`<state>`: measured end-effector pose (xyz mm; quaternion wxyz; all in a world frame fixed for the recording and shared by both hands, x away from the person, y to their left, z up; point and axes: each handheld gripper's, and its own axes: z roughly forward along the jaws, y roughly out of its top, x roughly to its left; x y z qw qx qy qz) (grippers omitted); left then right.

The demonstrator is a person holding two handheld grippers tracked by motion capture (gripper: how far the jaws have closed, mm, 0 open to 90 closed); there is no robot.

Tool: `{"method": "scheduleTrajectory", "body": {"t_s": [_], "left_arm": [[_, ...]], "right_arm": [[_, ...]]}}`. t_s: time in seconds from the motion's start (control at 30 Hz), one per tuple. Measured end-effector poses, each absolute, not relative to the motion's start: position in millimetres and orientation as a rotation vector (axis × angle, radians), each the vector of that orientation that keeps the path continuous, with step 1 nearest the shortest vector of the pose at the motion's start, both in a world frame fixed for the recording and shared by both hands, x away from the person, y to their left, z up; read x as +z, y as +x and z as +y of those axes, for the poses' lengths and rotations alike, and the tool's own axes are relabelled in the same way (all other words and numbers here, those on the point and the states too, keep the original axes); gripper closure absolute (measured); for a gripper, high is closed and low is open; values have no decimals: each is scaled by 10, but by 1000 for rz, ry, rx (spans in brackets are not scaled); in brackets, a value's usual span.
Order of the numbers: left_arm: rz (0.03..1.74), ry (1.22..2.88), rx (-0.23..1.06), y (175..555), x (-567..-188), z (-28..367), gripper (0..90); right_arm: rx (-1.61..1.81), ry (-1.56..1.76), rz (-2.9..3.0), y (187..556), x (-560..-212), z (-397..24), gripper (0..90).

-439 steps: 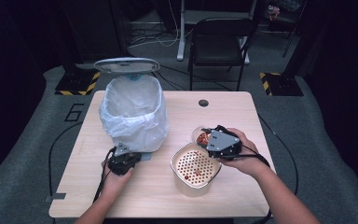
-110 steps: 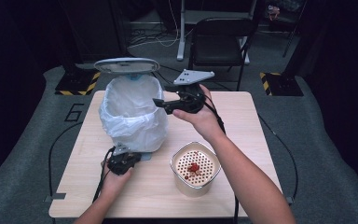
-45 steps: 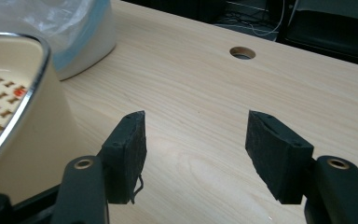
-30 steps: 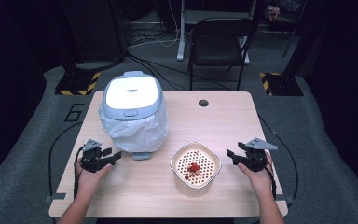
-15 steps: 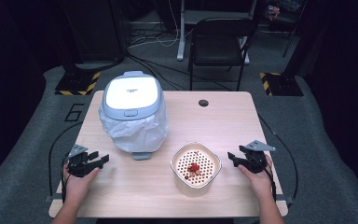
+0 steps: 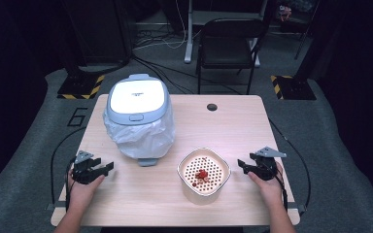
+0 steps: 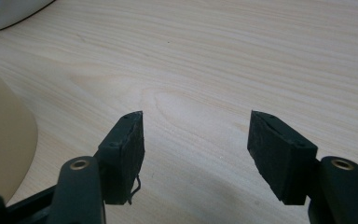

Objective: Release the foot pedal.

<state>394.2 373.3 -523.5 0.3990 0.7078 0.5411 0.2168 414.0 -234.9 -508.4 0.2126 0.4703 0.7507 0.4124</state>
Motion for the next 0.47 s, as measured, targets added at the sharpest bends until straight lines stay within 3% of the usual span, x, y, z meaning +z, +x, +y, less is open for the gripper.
{"method": "scheduleTrajectory", "body": {"t_s": [0.47], "left_arm": [[1373,1812,598,3941,-5239,3726,332]], "right_arm": [[1113,1313,2083,4144,-5113,-2348,327]]}}
